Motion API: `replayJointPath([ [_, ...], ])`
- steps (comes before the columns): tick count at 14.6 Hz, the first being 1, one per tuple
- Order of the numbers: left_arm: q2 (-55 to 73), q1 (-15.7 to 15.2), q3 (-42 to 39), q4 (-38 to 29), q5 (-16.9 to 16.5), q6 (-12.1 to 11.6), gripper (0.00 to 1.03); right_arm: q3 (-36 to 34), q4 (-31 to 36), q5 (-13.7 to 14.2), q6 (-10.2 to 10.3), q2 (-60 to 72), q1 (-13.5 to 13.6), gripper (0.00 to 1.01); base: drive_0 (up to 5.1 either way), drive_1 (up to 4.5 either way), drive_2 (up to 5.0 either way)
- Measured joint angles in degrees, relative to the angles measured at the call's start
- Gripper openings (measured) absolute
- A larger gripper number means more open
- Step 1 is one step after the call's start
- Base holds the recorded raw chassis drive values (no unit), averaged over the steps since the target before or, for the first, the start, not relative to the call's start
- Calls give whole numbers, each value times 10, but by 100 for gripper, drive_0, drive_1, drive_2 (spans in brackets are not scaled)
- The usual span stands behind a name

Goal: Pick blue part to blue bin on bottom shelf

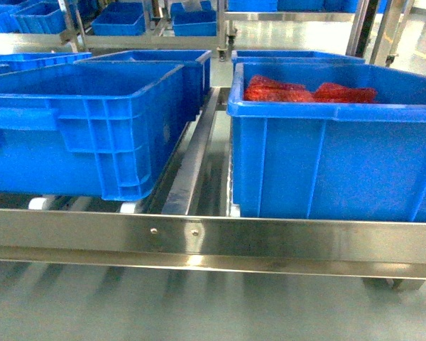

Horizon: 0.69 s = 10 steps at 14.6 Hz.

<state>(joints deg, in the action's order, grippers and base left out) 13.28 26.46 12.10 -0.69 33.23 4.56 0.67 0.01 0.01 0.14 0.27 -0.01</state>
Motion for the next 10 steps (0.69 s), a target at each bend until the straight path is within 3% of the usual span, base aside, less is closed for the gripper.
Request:
replayJointPath([
  [10,1,0,0,3,0,0,43,0,-4,0,0,0,0,98,-13,419,-445],
])
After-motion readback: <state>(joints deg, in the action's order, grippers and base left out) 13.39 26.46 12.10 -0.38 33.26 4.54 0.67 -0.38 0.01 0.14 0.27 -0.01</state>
